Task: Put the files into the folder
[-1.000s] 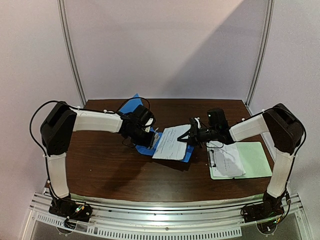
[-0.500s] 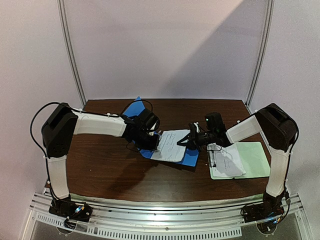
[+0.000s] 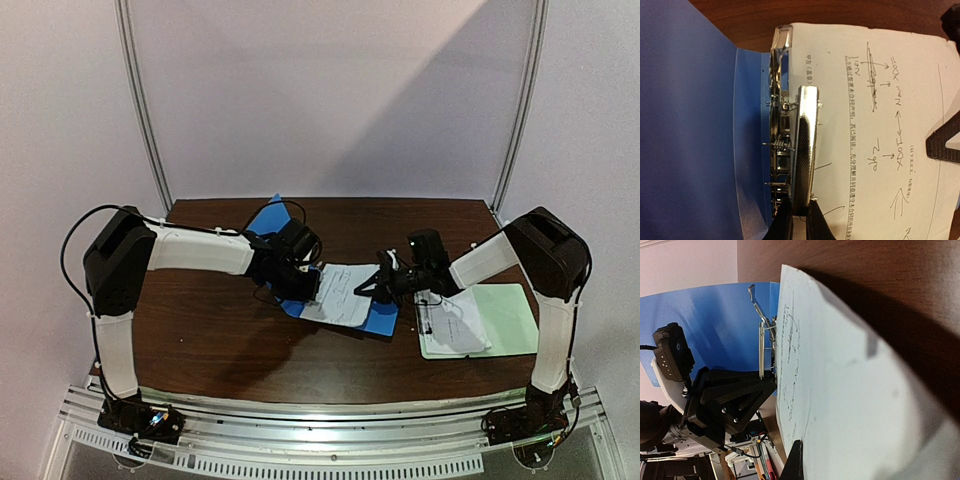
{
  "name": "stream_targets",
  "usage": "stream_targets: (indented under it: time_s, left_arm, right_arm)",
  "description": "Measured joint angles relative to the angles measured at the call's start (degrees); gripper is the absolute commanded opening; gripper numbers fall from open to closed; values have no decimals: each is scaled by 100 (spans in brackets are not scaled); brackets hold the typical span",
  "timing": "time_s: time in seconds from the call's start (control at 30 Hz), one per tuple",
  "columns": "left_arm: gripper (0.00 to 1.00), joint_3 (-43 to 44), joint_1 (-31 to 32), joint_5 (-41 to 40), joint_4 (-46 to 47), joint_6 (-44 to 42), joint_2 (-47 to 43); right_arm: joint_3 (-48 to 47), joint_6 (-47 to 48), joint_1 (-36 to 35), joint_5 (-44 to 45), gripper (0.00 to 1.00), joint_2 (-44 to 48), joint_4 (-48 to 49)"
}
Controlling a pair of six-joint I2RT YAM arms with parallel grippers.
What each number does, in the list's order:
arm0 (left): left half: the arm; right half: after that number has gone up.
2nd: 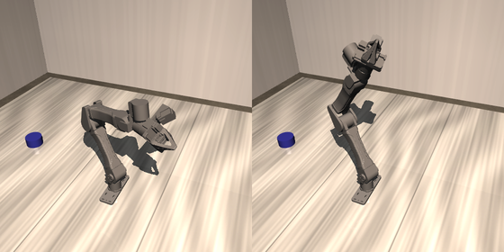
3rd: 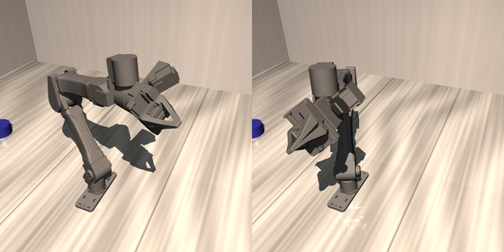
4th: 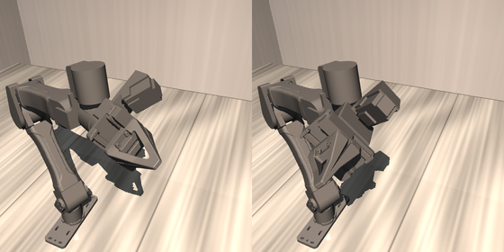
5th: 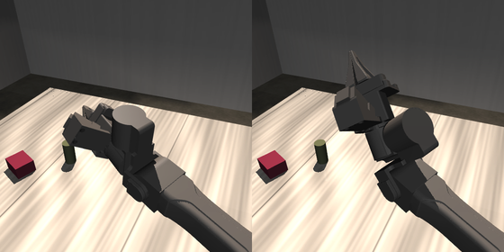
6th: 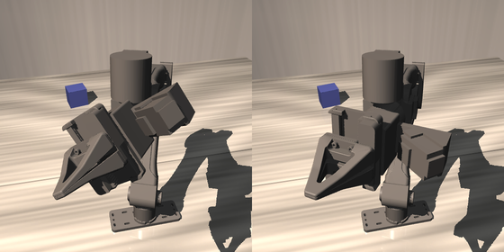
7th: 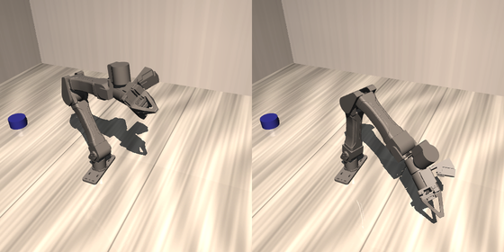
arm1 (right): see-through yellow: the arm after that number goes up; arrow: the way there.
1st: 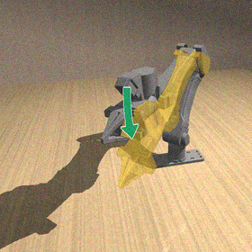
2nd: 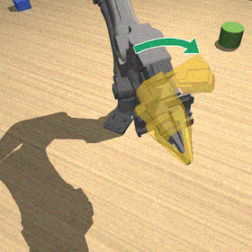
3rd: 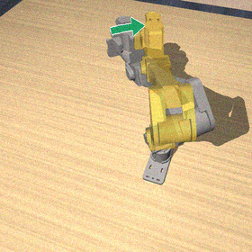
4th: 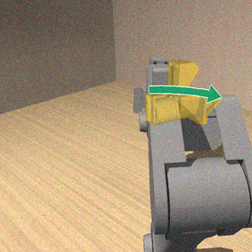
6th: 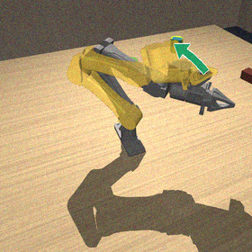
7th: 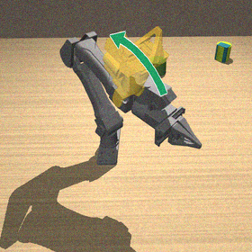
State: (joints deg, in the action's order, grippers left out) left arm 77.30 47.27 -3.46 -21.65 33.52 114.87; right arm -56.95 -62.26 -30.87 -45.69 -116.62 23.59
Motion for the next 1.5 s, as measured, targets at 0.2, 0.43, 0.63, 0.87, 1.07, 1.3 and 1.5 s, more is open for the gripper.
stream_targets:
  time_s: [0.2, 0.43, 0.63, 0.87, 1.07, 1.3, 1.5]
  left_arm:
    - [3, 0, 9, 0, 0, 20, 0]
    - [6, 0, 11, 0, -2, 39, 0]
    - [16, 0, 11, 4, -2, 68, 0]
    - [24, 2, 35, 26, 11, 81, 0]
    - [25, 2, 48, 31, 26, 87, 0]
    - [25, 2, 61, 50, 42, 96, 0]
    - [25, 2, 72, 55, 42, 105, 0]
  right_arm:
    - [-35, 70, 0, -4, 0, -111, -46]
    - [-170, 214, 0, -2, 1, -225, -240]
    - [-214, 330, -13, -7, 2, -227, -321]
    - [-232, 437, -26, 0, 7, -227, -490]
    - [-256, 557, -26, 7, 10, -225, -671]
    - [-271, 590, -35, 20, 12, -203, -750]
    - [-367, 586, -127, 42, 18, -203, -837]
